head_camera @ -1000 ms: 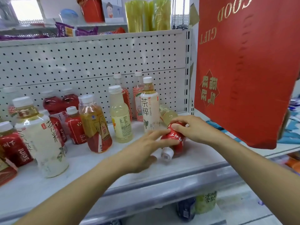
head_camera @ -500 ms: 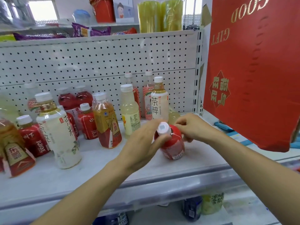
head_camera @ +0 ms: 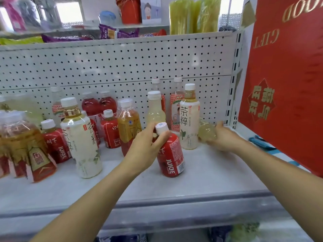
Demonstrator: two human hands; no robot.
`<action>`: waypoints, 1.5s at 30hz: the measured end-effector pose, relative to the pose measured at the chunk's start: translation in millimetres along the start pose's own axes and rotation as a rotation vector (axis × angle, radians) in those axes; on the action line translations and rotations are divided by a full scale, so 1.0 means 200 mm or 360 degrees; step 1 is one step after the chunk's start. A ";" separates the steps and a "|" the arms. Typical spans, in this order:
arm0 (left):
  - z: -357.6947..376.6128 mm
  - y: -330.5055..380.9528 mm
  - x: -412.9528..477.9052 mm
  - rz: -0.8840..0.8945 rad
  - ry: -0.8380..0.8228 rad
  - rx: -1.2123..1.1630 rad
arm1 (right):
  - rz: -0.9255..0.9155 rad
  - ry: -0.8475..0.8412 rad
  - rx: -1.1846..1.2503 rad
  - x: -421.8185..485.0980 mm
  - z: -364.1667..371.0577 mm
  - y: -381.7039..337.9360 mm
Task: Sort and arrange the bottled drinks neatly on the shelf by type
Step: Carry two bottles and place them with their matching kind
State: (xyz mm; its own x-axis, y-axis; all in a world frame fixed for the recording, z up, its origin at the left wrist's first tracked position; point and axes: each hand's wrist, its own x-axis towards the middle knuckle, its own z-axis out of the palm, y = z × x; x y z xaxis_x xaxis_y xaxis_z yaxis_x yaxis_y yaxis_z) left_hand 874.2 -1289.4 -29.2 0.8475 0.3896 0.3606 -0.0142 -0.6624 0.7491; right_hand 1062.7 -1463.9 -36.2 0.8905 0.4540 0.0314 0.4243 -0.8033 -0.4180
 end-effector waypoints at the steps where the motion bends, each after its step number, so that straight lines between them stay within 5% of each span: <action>1: 0.00 0.01 0.00 -0.0011 -0.0013 -0.0007 | 0.0020 0.0036 0.0023 -0.02 -0.03 0.01; 12: 0.10 0.12 0.01 0.0094 -0.0081 0.0318 | -0.0116 0.0711 0.0220 -0.23 -0.43 -0.01; 28: 0.55 0.32 0.20 0.0177 -0.0031 0.0173 | 0.0018 0.0830 0.0194 -0.05 -0.44 -0.02; 37: 0.51 0.27 0.10 0.0185 -0.0142 -0.0049 | -0.0178 0.0573 0.0397 -0.07 -0.45 0.03; 41: 0.32 0.19 0.08 0.0387 0.0319 0.0101 | -0.0221 0.0533 0.0686 -0.07 -0.42 0.06; 45: 0.11 0.14 0.31 0.0107 0.0629 0.0009 | -0.0234 0.0619 0.1047 -0.03 -0.35 0.07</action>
State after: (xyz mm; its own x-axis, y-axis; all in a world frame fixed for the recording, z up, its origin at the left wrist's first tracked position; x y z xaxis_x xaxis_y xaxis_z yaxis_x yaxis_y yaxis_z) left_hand 938.3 -1299.0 2.2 0.5755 0.5608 0.5952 -0.0587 -0.6977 0.7140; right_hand 1073.8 -1504.6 21.2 0.8779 0.2723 0.3938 0.4659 -0.2961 -0.8338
